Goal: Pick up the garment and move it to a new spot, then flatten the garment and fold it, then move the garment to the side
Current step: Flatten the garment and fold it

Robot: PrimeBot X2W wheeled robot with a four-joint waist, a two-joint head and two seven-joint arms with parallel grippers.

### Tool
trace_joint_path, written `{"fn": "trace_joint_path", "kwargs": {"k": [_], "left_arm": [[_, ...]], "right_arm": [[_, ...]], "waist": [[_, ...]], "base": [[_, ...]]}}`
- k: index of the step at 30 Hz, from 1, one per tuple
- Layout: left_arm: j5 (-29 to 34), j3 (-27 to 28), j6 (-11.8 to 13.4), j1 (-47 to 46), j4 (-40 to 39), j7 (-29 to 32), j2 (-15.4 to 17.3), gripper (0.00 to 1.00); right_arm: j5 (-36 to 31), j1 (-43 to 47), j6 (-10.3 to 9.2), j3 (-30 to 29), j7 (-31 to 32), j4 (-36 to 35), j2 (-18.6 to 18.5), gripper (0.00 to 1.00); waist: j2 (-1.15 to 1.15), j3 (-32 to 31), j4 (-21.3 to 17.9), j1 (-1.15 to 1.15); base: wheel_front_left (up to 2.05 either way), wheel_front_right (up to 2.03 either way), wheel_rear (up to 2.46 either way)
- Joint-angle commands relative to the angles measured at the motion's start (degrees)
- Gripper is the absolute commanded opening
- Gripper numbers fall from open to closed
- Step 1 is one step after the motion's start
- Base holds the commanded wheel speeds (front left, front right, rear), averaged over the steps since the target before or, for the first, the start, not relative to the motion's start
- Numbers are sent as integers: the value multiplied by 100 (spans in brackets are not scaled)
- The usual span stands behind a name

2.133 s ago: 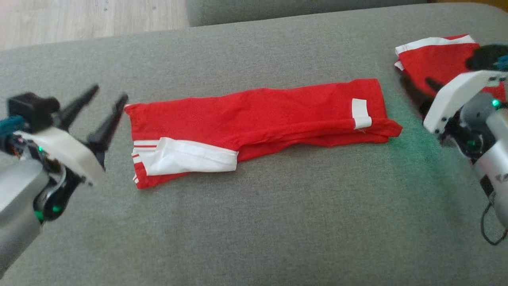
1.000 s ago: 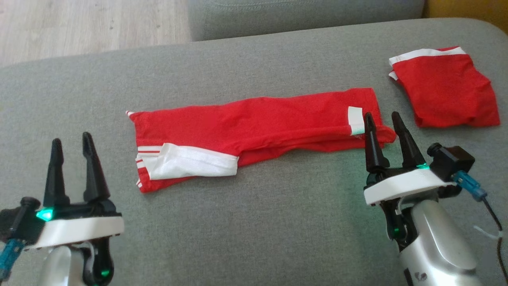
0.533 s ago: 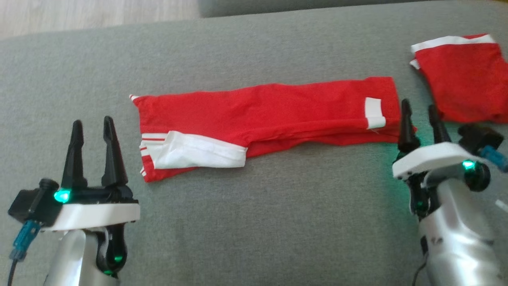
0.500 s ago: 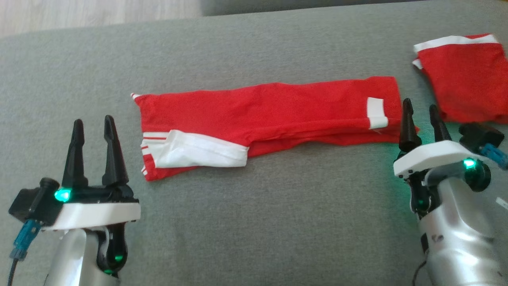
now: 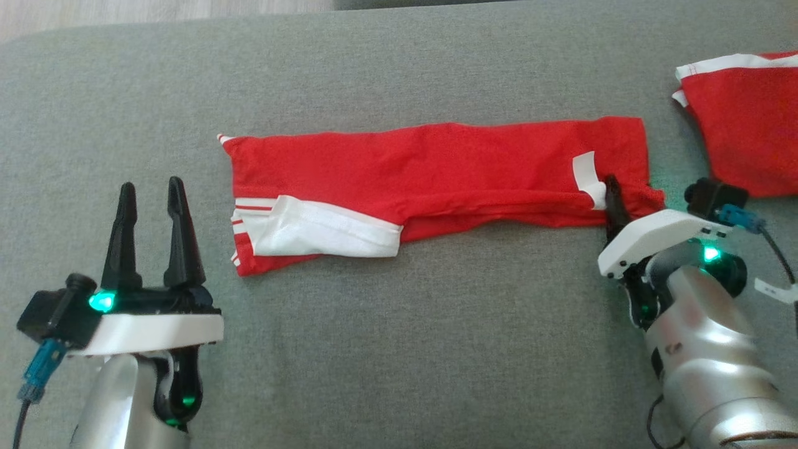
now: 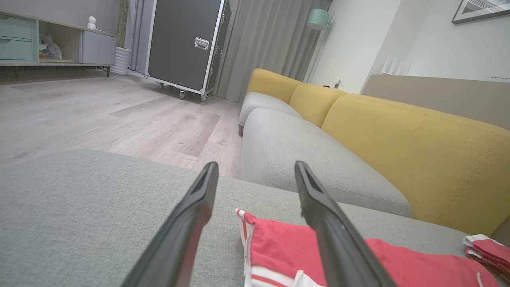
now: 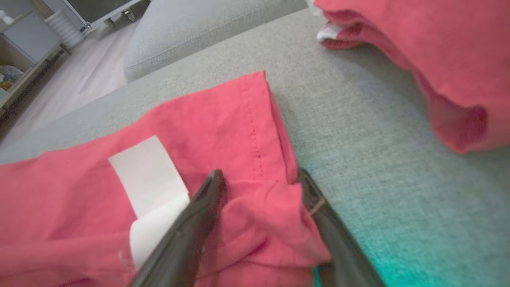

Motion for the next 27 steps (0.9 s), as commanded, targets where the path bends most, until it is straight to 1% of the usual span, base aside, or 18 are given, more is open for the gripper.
{"fn": "trace_joint_path", "kwargs": {"k": [1,4,7,10,15,17,19,23,27], "left_arm": [[-31,232,-32,-247,-144,-29,147,100],[-28,269,-32,-229,-164,-29,137,100],[-15,307,-33,-185,-185,-29,131,100],[-5,323,-33,-154,-201,-29,117,100],[13,292,-33,-107,-214,-29,96,100],[16,278,-33,-89,-212,-29,93,100],[16,265,-33,-66,-206,-29,96,100],[24,246,-33,-19,-188,-29,86,100],[49,217,-33,37,-188,-29,74,100]], "right_arm": [[-36,38,-4,267,-48,142,143,0],[-207,-105,-4,257,-310,263,143,0],[-599,-253,-4,-21,-503,309,102,0],[-962,-344,-4,-335,-582,214,-81,0],[-1647,-340,-4,-840,-618,-59,-579,0],[-1844,-321,-4,-996,-608,-142,-634,0],[-1979,-313,-4,-1094,-567,-222,-595,0],[-2074,-308,-4,-1172,-505,-406,-352,0],[-1981,-304,-4,-1060,-447,-590,-68,0]], "waist": [[0,-17,-29,0],[0,-54,-104,0],[0,-111,-189,0],[0,-178,-253,0],[0,-293,-302,0],[0,-340,-305,0],[0,-394,-305,0],[0,-519,-279,0],[0,-679,-194,0]], "base": [[0,0,0],[0,0,0],[0,0,0],[0,0,0],[0,0,0],[0,0,0],[0,0,0],[0,0,0],[0,0,0]]}}
